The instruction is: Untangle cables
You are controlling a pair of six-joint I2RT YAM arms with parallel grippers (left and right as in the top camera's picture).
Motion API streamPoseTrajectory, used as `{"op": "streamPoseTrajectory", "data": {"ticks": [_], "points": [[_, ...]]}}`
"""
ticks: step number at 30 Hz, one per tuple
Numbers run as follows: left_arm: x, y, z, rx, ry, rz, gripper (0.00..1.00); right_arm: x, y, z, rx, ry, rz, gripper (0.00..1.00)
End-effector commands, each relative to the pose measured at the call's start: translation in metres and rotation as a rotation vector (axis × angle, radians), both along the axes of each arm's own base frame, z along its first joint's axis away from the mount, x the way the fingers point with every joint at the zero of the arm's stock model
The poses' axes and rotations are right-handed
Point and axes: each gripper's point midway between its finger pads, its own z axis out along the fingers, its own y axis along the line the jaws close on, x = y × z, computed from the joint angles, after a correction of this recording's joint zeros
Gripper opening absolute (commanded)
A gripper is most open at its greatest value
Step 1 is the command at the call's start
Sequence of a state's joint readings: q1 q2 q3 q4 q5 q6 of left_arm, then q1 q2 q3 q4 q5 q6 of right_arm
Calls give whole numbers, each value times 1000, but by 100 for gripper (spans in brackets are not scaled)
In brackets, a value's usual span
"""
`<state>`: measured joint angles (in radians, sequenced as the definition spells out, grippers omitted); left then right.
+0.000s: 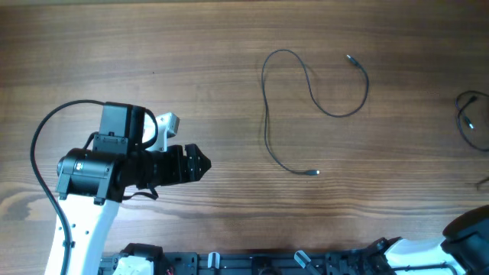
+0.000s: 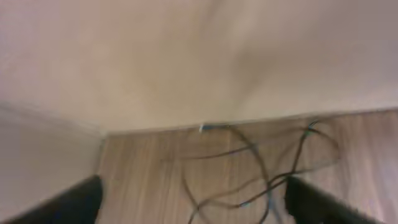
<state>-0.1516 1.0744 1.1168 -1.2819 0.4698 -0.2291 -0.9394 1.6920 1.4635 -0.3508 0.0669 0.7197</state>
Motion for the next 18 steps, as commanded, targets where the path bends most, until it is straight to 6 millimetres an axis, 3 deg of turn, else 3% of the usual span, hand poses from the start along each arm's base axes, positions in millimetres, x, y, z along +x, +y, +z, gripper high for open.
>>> {"op": "streamPoseTrajectory", "data": {"ticks": [1, 5, 8, 11, 14, 18], "points": [[-1, -2, 3, -6, -7, -17, 86, 40, 25, -23, 132, -69, 155, 100], [-2, -2, 2, -5, -4, -17, 86, 57, 57, -38, 212, -34, 219, 100], [-2, -2, 2, -5, -4, -17, 86, 82, 108, -52, 309, 2, 360, 100], [-1, -2, 3, -5, -8, -17, 87, 98, 182, -74, 367, 164, 621, 100], [3, -3, 4, -8, -27, -17, 86, 93, 241, -93, 461, 302, 744, 100], [8, 4, 2, 32, -47, -2, 89, 76, 332, -110, 406, 581, 1170, 100]]}}
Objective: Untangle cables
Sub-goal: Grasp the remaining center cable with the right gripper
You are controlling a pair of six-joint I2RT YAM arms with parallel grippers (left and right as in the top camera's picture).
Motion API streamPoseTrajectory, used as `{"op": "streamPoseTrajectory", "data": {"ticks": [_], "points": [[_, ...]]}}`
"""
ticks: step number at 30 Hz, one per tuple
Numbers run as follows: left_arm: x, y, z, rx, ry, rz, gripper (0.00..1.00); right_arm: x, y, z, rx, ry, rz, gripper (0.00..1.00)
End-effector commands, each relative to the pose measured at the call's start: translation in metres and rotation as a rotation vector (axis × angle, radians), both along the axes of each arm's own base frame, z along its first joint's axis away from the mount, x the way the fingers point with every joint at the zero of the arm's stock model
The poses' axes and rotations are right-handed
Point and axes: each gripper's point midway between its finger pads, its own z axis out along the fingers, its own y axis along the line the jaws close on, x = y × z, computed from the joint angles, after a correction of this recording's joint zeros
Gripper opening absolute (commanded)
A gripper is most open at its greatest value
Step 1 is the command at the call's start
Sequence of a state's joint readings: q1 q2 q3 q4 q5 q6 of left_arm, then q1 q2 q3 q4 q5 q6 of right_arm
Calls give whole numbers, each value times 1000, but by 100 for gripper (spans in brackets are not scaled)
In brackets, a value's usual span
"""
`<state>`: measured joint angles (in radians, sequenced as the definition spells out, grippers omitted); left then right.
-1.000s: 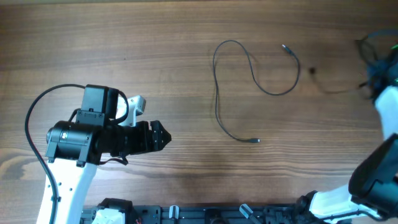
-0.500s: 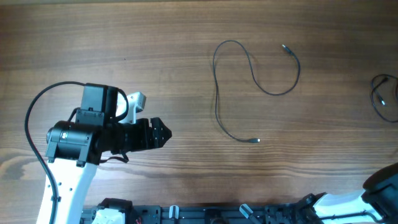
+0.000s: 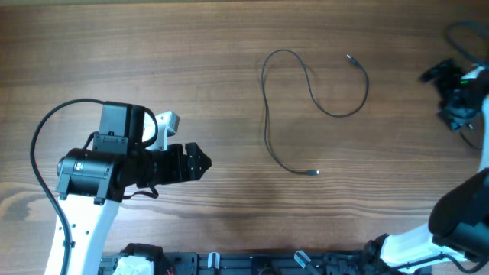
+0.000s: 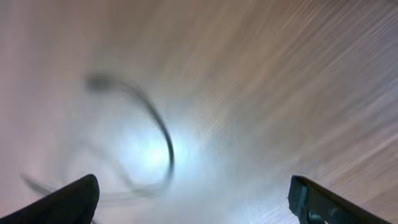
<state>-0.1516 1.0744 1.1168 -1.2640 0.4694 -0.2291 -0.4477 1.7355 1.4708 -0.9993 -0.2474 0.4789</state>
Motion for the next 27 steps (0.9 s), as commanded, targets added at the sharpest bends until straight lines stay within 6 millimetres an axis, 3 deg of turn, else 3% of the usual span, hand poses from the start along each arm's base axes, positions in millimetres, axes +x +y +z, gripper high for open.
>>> {"op": "streamPoseTrajectory", "data": {"ticks": [1, 4, 6, 8, 11, 13, 16, 18, 23, 27], "points": [[7, 8, 0, 55, -39, 6, 89, -3, 59, -5, -52, 33, 425, 100], [11, 14, -2, 94, -55, 22, 93, -5, 111, -6, -81, 24, 725, 100], [8, 14, -3, 96, -41, 21, 94, -4, 154, -5, -136, -57, 1071, 100], [2, 15, -6, 100, -13, 20, 95, -3, 180, -10, -244, -81, 1309, 100], [-6, 17, -8, 107, 24, 18, 95, 1, 197, -15, -357, -87, 1445, 100], [-8, 17, -9, 108, 30, 18, 95, 14, 202, -12, -413, -126, 1446, 100], [-5, 16, -8, 106, 21, 18, 95, 22, 224, -7, -346, -253, 1463, 100], [-5, 16, -8, 106, 21, 18, 95, 26, 224, -13, -361, -269, 1470, 100], [-5, 16, -8, 102, 21, 18, 95, 24, 224, -65, -328, -208, 1538, 100], [-6, 16, -8, 103, 24, 17, 95, 36, 225, -100, -310, -187, 1537, 100]]}}
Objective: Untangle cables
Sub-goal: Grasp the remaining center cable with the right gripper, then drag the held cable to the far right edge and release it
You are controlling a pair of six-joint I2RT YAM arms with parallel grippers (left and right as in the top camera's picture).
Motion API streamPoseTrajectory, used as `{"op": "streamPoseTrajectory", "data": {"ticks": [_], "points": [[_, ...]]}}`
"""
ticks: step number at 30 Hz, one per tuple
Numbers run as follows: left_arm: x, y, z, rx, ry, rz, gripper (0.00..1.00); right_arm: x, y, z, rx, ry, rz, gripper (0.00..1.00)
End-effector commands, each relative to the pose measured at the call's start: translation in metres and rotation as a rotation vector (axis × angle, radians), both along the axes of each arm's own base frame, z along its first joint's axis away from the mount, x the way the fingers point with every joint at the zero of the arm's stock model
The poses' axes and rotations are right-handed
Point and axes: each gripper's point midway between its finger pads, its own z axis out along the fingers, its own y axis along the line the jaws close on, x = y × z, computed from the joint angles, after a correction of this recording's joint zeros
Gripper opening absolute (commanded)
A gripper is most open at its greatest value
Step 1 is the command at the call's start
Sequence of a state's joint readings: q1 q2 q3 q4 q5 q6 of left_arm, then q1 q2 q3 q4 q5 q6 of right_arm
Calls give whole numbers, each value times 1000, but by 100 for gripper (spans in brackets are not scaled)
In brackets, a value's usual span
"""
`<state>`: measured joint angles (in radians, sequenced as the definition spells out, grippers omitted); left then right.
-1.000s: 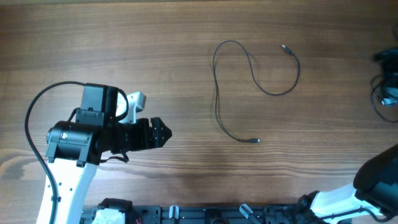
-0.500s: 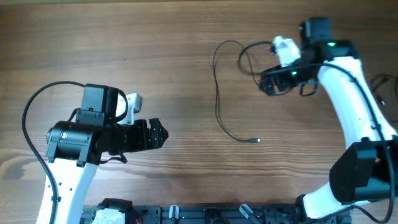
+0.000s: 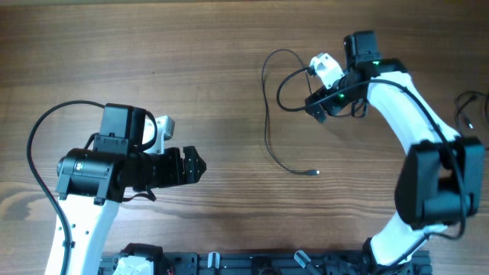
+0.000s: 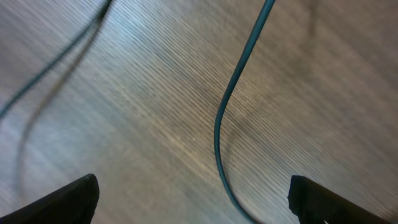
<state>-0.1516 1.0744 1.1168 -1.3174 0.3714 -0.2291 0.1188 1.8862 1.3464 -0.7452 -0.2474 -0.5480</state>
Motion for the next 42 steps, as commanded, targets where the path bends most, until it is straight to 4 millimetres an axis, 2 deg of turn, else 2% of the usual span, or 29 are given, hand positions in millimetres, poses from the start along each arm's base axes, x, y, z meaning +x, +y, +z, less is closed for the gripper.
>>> {"op": "streamPoseTrajectory", "data": {"ticks": [1, 2, 6, 7, 9, 13, 16, 18, 19, 22, 25, 29, 31, 34, 36, 37, 38, 41, 42], "points": [[1, -1, 2, 3, -14, -15, 95, 4, 5, -29, 15, 33, 24, 95], [1, -1, 3, 2, -16, -15, 95, 5, 5, -39, 14, 45, 24, 87], [2, -1, 3, 2, -17, -14, 95, 7, 6, -69, 18, 89, -13, 82], [2, -1, 3, 2, -17, -14, 95, 9, 6, -72, 24, 93, -40, 76], [2, -1, 3, 2, -17, -14, 95, 15, 6, -71, 39, 84, -87, 67], [1, -1, 2, 3, -13, -14, 95, 20, 7, -69, 56, 78, -140, 68], [1, -1, 2, 3, -13, -14, 95, 37, 12, -63, 98, 19, -170, 67], [1, -1, 2, 3, -13, -14, 95, 53, 21, -54, 157, -50, -160, 59], [1, -1, 2, 2, -11, -9, 96, 69, 29, -44, 207, -123, -137, 56], [2, -1, 3, -4, -6, 10, 96, 82, 32, -35, 224, -188, -129, 56], [4, -1, 3, -5, -14, 13, 96, 87, 33, -32, 230, -213, -126, 44], [4, -1, 3, -6, -16, 12, 96, 84, 41, -29, 277, -200, -102, 4], [4, -1, 3, -6, -16, 12, 96, 78, 50, -24, 333, -181, -72, 4], [4, -1, 3, -6, -16, 12, 96, 77, 58, 8, 407, -197, -83, 4], [4, -1, 3, -6, -16, 12, 96, 78, 61, 50, 438, -274, -59, 4], [4, -1, 3, -6, -16, 12, 96, 77, 60, 87, 443, -354, -41, 4], [4, -1, 3, -6, -16, 12, 96, 74, 54, 132, 434, -461, -42, 4], [4, -1, 3, -5, -16, 12, 95, 62, 29, 217, 383, -678, -91, 4], [4, -1, 3, -5, -16, 11, 96, 56, 13, 246, 355, -758, -128, 4]]}}
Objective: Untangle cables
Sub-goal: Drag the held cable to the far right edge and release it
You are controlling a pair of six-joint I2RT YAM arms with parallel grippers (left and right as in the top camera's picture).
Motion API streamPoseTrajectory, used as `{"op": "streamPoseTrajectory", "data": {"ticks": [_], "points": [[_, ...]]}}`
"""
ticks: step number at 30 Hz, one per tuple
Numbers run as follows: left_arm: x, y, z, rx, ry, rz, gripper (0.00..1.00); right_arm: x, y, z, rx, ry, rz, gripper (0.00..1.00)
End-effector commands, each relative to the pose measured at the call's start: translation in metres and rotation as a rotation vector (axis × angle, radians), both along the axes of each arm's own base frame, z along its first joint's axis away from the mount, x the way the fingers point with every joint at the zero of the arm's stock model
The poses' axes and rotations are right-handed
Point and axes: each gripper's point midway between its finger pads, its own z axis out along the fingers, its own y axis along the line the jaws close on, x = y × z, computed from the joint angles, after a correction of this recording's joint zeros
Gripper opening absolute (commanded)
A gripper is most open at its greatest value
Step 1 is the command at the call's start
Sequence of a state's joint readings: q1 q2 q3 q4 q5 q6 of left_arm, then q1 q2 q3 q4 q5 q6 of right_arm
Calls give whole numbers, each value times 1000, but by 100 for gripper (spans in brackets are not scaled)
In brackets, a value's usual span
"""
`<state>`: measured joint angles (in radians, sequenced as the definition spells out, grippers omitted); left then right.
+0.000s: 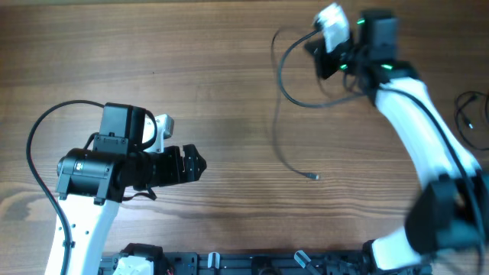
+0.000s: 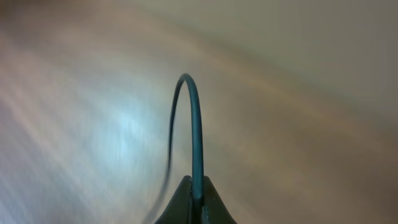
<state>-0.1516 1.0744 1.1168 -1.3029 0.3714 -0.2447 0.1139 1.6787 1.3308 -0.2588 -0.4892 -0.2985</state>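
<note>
A thin dark cable (image 1: 284, 85) loops across the upper middle of the table, its free plug end (image 1: 315, 176) lying lower down. My right gripper (image 1: 327, 55) is at the table's far edge, shut on this cable; in the right wrist view the cable (image 2: 196, 130) rises from between the closed fingertips (image 2: 196, 198) and arches over. A second dark cable (image 1: 472, 114) lies bunched at the right edge. My left gripper (image 1: 197, 164) hovers at the left, far from both cables; its jaws cannot be made out.
The left arm's own black cord (image 1: 38, 137) curves round its base at the left. Black hardware (image 1: 252, 263) runs along the table's front edge. The wooden table (image 1: 214, 84) carries nothing else.
My right gripper was open just above the cable near its upper right loop. It is now shut on the cable and farther back, and the cable's upper part has been pulled up and reshaped.
My right arm was first out at the lower right, then over the bunched cable at the right edge. It then stood open over the middle cable's loop. It now grips that cable near the far edge. My left arm has stayed put.
</note>
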Motion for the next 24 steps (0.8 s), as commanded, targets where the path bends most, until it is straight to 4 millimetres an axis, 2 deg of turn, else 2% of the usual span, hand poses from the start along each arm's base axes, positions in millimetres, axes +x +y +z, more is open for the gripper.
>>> {"op": "streamPoseTrajectory", "data": {"ticks": [1, 3, 5, 7, 9, 11, 14, 17, 19, 21, 22, 24], "points": [[1, -1, 2, 0, -8, -3, 96, -21, -52, 113, -38, -265, -195, 4], [1, -1, 2, 1, -10, -7, 96, -39, -97, 154, -71, -357, -346, 4], [1, -1, 2, 2, -11, -8, 96, -62, -149, 182, -105, -411, -500, 4], [1, -1, 2, 2, -11, -9, 96, -76, -183, 194, -125, -438, -595, 4], [1, -1, 2, 2, -11, -8, 96, -95, -235, 206, -158, -466, -739, 4], [1, -1, 2, 2, -10, -8, 96, -106, -269, 208, -164, -467, -834, 4], [1, -1, 2, 2, -10, -8, 96, -104, -305, 215, -63, -498, -953, 4], [1, -1, 2, 2, -10, -9, 96, -106, -342, 228, -96, -581, -1048, 4], [1, -1, 2, 2, -10, -8, 96, -116, -382, 233, -114, -627, -1191, 4], [1, -1, 2, 2, -10, -8, 96, -126, -421, 221, -45, -614, -1331, 4], [1, -1, 2, 2, -10, -8, 96, -127, -433, 213, -27, -597, -1360, 4], [0, 0, 2, 3, -6, -8, 96, -131, -466, 185, 47, -537, -1446, 4]]}}
